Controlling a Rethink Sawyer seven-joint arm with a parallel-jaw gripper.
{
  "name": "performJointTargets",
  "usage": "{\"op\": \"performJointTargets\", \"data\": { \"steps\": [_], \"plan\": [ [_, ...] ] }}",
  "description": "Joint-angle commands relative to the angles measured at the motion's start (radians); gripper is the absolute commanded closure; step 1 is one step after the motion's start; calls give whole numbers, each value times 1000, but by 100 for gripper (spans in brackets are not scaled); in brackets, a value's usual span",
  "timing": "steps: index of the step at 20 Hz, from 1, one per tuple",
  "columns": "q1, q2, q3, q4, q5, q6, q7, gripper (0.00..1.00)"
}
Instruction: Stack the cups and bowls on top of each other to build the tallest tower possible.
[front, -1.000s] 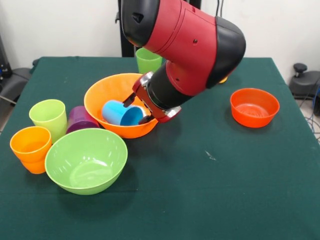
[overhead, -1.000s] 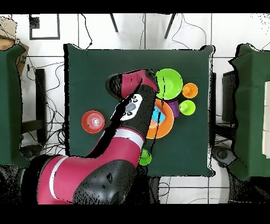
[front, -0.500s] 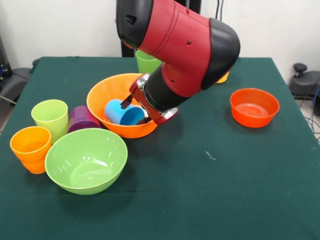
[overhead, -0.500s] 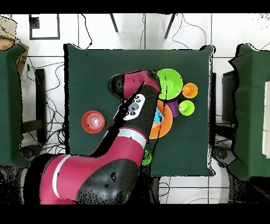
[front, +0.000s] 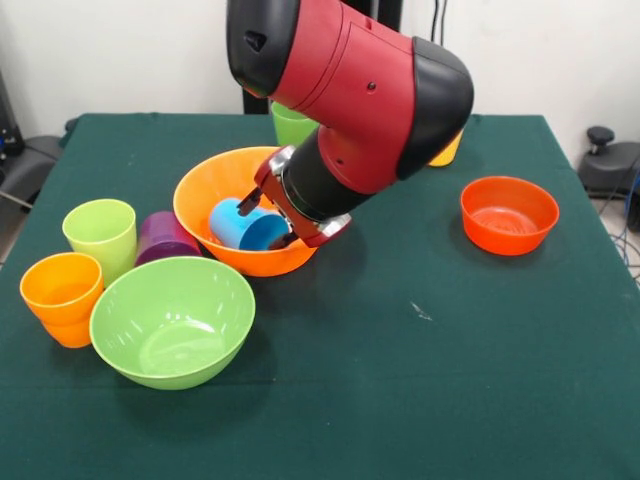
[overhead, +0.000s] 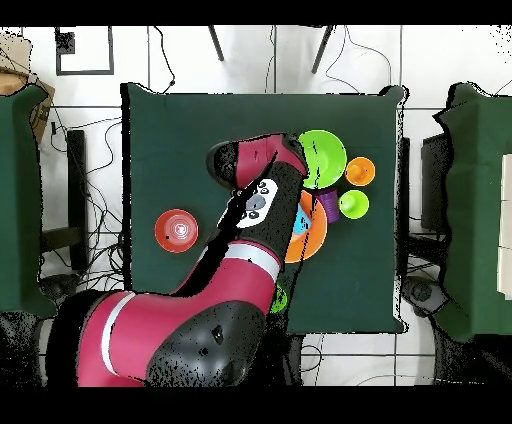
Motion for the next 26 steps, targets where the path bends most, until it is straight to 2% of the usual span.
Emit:
{"op": "performJointTargets", "data": {
  "steps": [1,9,16,21,26],
  "plan": [
    [11,13,66,70,-88,-87,-70,0],
    [23,23,39,51,-138,-37,-66,0],
    [20,15,48,72,-142,-59,-42,0],
    [18,33,44,40,-145,-38,-34,0],
    [27,33,42,49,-151,-50,-19,0]
  ]
}}
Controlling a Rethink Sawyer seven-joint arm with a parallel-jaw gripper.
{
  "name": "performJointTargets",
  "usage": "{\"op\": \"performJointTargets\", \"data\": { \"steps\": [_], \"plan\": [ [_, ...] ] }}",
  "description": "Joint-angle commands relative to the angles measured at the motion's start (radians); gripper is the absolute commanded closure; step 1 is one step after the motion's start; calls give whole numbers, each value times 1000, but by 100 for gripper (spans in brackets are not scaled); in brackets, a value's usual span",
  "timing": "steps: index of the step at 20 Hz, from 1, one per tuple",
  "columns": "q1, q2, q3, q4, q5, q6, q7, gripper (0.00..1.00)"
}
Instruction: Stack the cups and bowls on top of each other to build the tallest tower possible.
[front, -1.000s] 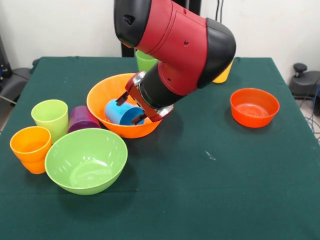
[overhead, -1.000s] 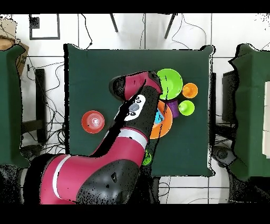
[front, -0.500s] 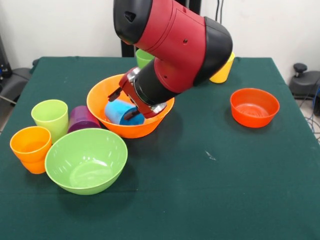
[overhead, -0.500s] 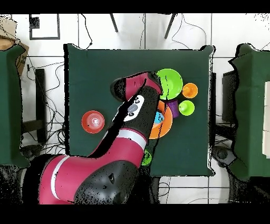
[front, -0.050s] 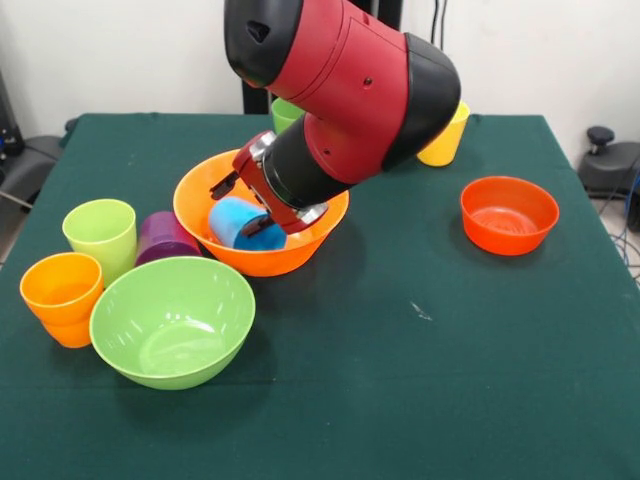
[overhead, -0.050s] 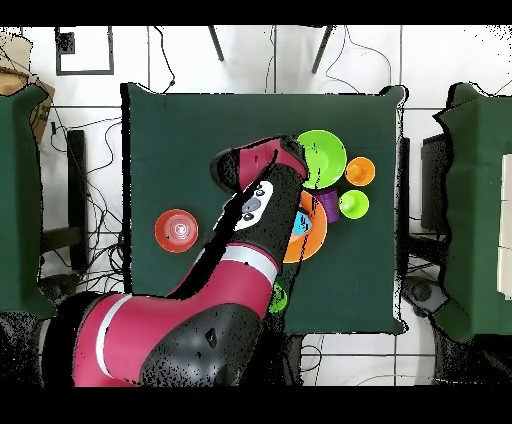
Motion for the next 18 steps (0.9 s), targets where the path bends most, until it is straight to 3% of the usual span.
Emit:
{"op": "performJointTargets", "data": {
  "steps": [1,8,18],
  "plan": [
    [17,37,67,37,-57,-52,-17,0],
    [7,36,75,40,-33,-17,-3,0],
    [-31,29,136,99,49,-66,63,0]
  ]
}}
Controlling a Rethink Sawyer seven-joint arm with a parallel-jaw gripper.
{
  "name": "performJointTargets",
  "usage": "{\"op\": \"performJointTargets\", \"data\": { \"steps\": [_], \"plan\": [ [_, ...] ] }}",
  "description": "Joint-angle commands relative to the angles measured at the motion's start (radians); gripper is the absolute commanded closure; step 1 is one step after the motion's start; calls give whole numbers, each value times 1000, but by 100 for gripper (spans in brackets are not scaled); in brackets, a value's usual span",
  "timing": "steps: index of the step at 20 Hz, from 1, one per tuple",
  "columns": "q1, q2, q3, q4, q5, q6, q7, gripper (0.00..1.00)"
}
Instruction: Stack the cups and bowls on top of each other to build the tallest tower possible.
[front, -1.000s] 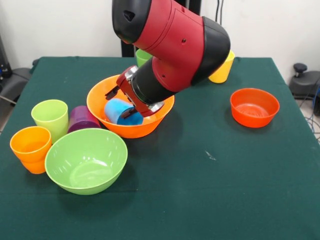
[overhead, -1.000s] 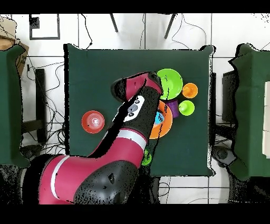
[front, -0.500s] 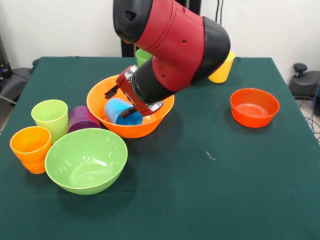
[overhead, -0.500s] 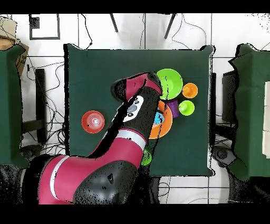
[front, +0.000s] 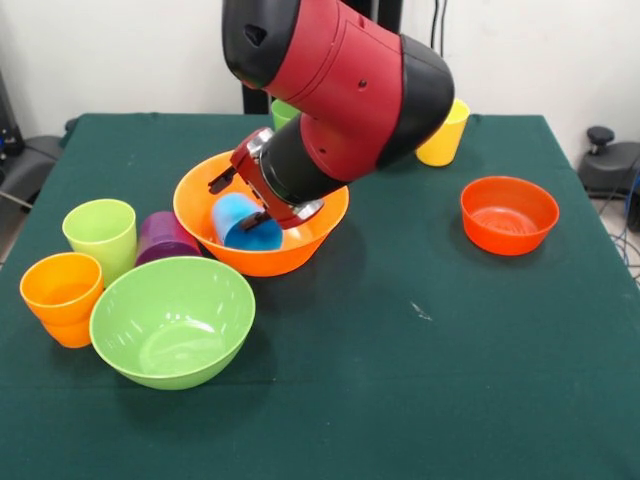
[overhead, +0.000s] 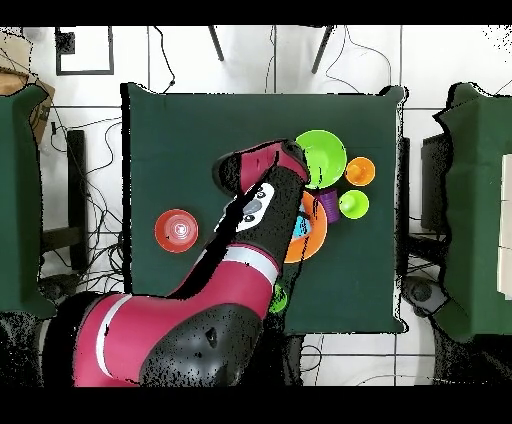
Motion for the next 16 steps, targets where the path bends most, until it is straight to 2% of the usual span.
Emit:
{"op": "performJointTargets", "data": {
  "steps": [1,10,16],
  "plan": [
    [-31,29,139,77,55,-70,65,0],
    [-53,28,165,101,107,-75,74,0],
    [-48,29,157,103,113,-70,68,0]
  ]
}}
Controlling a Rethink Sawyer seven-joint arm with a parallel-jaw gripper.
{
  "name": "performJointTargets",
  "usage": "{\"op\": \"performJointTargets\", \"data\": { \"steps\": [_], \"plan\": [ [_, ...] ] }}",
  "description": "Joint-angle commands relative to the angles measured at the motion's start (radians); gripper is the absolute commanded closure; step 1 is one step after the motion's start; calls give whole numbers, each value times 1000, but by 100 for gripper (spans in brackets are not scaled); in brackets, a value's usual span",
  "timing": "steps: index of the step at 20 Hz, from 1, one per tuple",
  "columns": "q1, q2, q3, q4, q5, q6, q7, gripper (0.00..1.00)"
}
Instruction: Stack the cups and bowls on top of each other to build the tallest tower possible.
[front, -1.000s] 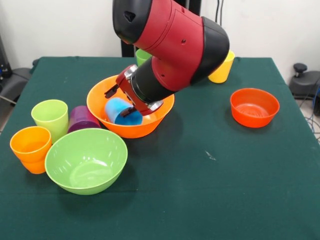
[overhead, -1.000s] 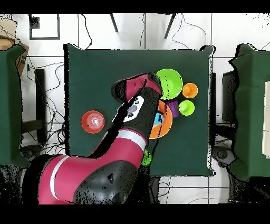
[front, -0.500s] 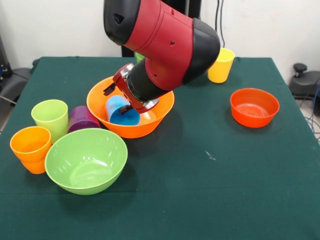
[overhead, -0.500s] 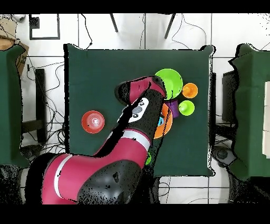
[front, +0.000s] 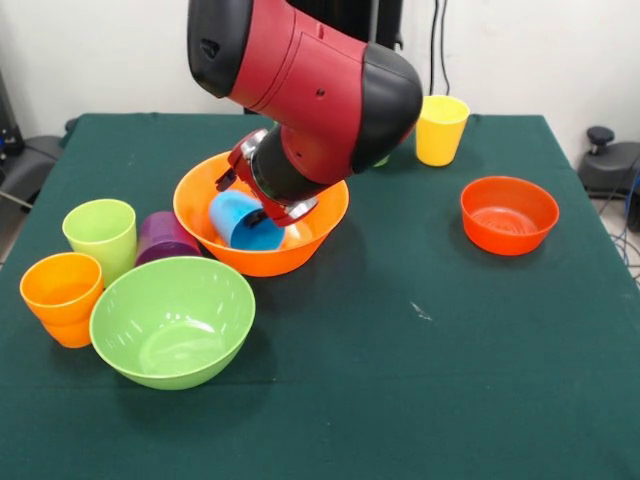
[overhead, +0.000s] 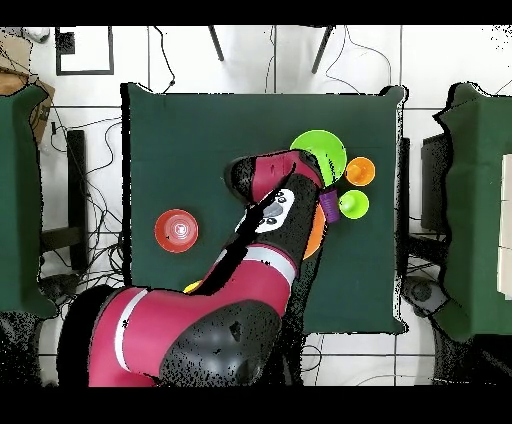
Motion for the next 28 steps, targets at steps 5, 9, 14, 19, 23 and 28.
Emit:
{"op": "performJointTargets", "data": {
  "steps": [5,9,14,19,23,28],
  "plan": [
    [9,37,113,36,0,-94,46,0],
    [18,33,100,44,-23,-121,40,0],
    [19,34,97,55,-36,-158,33,0],
    [16,35,95,50,-35,-154,14,0],
    [12,30,96,54,-38,-141,-10,0],
    [-1,23,110,55,-34,-143,-34,0]
  ]
}}
